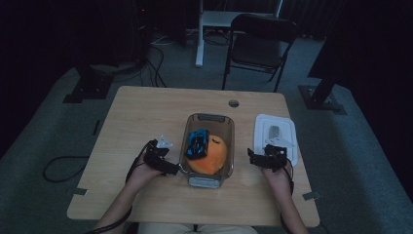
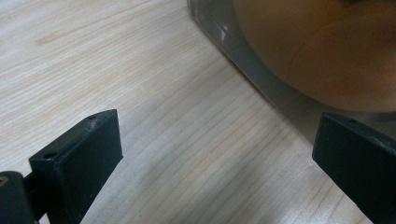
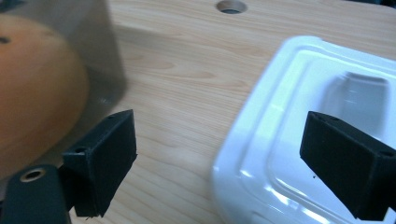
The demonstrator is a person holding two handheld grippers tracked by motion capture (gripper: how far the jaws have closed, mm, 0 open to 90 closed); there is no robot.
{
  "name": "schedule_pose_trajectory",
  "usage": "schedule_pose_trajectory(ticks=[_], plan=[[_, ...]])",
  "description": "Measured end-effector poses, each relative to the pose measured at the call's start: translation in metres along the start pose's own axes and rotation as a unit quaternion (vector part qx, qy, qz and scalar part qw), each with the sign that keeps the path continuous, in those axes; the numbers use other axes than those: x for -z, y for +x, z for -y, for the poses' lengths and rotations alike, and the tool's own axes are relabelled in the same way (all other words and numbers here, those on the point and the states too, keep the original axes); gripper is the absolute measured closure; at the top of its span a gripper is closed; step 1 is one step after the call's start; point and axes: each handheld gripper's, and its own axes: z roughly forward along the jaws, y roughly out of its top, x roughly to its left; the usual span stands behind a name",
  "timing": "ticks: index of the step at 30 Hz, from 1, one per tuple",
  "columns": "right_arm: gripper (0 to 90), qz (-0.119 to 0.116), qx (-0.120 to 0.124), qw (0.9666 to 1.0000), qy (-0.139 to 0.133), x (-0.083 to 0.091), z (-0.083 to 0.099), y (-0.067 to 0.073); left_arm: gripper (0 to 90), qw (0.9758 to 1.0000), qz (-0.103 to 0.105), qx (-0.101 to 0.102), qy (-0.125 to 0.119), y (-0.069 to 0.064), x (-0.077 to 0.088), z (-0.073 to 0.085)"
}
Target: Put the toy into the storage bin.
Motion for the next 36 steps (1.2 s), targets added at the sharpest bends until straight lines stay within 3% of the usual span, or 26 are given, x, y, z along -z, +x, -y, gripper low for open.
schedule_pose_trajectory(ticks=[2,4,6,11,14,19,23,27,36], plan=[[10.6,0.02,-0.005,0.9998,0.0,0.002,0.0,-0.007,2.2,1.0,0.003,-0.002,-0.001,-0.003,-0.001,-0.002],[10.9,0.036,-0.024,0.999,-0.006,0.004,0.0,-0.017,2.2,0.9998,-0.01,-0.015,0.004,-0.006,-0.001,-0.003],[13.4,0.057,-0.042,0.9974,-0.007,0.005,0.0,-0.028,2.2,0.9998,-0.01,-0.019,0.006,-0.008,-0.001,-0.004],[13.8,0.091,-0.059,0.994,0.014,-0.003,0.0,-0.047,2.2,0.9998,-0.003,-0.021,0.003,-0.014,-0.001,-0.004],[15.3,0.099,-0.061,0.9929,0.025,-0.01,0.0,-0.05,2.2,0.9997,0.006,-0.025,0.006,-0.019,-0.003,-0.005],[20.2,0.113,-0.054,0.9913,0.039,-0.027,-0.004,-0.053,2.2,0.9994,0.003,-0.035,0.003,-0.025,-0.004,-0.004],[29.1,0.114,-0.071,0.9896,0.05,-0.039,-0.006,-0.06,2.1,0.9994,0.003,-0.034,0.001,-0.025,-0.005,-0.002],[43.4,0.121,-0.081,0.9876,0.06,-0.046,-0.005,-0.065,2.2,0.9995,0.006,-0.031,-0.001,-0.025,-0.005,0.0],[65.0,0.106,-0.091,0.9876,0.073,-0.052,0.004,-0.068,2.2,0.9995,0.003,-0.032,-0.003,-0.026,-0.006,0.001]])
